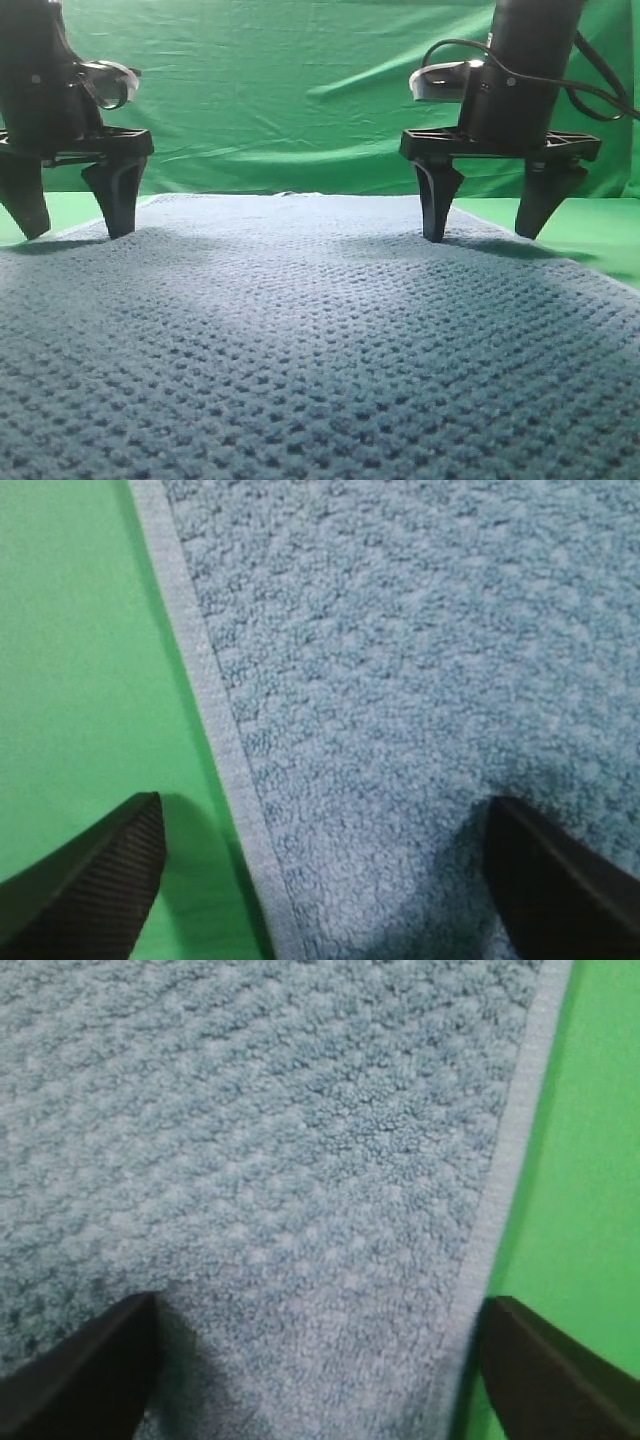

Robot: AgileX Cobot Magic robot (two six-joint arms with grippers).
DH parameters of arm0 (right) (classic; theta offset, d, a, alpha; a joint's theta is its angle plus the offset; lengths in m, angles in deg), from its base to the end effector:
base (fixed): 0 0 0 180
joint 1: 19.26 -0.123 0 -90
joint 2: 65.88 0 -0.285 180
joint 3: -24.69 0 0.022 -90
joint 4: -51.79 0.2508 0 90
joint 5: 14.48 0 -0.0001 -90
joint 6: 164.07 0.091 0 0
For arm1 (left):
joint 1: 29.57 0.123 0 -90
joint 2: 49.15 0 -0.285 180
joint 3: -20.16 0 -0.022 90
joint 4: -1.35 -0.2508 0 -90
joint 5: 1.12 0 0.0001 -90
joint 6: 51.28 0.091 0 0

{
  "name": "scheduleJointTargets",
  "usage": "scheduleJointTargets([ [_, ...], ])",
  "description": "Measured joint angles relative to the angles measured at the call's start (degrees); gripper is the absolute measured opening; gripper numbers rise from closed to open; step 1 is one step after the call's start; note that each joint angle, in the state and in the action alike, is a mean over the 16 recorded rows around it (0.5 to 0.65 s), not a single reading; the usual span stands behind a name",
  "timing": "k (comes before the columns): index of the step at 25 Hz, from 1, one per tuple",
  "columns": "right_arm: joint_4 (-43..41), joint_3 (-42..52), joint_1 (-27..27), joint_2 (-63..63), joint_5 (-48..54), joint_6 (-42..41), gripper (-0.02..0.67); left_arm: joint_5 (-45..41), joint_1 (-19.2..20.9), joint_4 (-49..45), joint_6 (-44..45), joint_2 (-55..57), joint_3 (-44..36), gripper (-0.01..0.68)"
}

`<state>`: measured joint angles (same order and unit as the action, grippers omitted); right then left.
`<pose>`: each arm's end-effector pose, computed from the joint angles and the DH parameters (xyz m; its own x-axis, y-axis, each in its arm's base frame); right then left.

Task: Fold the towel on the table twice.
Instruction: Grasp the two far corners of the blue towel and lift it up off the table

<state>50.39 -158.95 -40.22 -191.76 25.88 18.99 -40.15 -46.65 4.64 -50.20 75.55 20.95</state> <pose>0.3909 0.1482 0.1519 -0.9028 -0.3086 -0.2995 -0.3220 0.9467 -0.0047 0.3903 -0.1234 0.1487 -0.9211 0.2561 -0.2932 0.2800 0.9591 -0.0421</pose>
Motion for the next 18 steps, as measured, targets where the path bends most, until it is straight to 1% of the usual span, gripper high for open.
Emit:
scheduleJointTargets([
  [5, 0.64, -0.42, -0.17, -0.68, -0.01, -0.01, 0.355, -1.10, -0.08, 1.60, -1.36, 0.99, 0.94, 0.380],
  [9, 1.23, -0.82, -0.35, -1.14, 0.04, 0.01, 0.201, -1.96, 0.13, 3.48, -2.06, 1.59, 1.71, 0.221],
  [12, 1.51, -1.19, -0.48, -1.24, 0.30, 0.03, 0.107, -2.67, 0.44, 5.07, -2.24, 1.75, 2.38, 0.116],
  [15, 1.49, -1.85, -0.60, -1.00, 1.10, 0.05, 0.042, -3.72, 0.83, 6.59, -2.23, 1.53, 3.19, 0.041],
  [18, 1.09, -3.38, -0.67, -0.20, 2.53, 0.07, 0.011, -5.38, 1.23, 7.75, -2.15, 0.64, 4.61, 0.012],
])
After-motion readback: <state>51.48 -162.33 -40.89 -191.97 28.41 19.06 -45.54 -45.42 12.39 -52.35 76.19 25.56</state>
